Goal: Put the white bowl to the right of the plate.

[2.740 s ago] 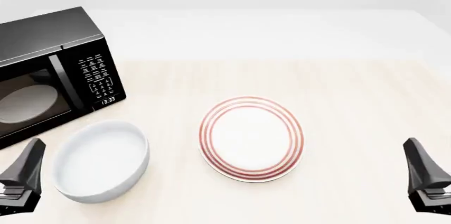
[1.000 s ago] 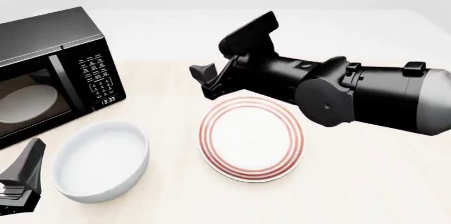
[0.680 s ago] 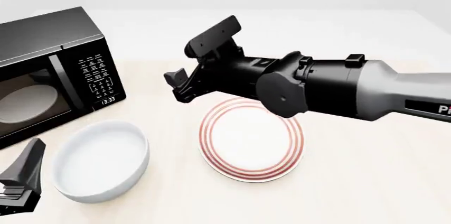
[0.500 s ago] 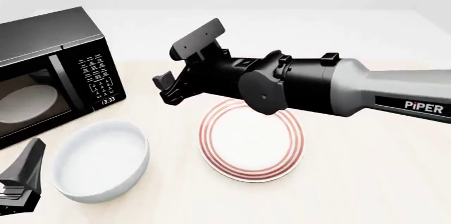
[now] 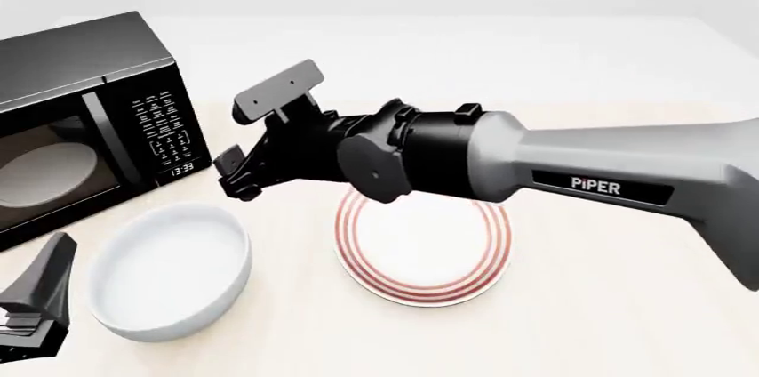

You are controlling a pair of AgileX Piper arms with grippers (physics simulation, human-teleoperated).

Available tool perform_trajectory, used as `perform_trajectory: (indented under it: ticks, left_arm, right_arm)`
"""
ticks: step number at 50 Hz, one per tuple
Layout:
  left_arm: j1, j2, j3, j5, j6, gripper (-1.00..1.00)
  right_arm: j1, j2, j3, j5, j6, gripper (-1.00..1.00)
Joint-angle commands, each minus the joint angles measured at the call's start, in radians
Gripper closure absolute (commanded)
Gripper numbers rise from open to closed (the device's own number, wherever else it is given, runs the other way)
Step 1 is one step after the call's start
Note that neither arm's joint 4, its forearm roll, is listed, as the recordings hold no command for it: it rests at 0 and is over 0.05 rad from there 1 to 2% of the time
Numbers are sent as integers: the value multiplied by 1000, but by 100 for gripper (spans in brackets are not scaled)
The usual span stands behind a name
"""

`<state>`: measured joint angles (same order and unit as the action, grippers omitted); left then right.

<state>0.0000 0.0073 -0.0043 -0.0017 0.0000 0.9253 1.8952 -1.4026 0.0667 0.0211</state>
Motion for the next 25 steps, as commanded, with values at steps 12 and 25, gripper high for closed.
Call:
perform_trajectory:
  ticks: [12,25]
  left_arm:
    - [0,0,0,0,0,-100]
    - [0,0,0,0,0,-100]
  right_arm:
    - [3,60,-29,73,92,-100]
    - [-11,75,0,64,101,-100]
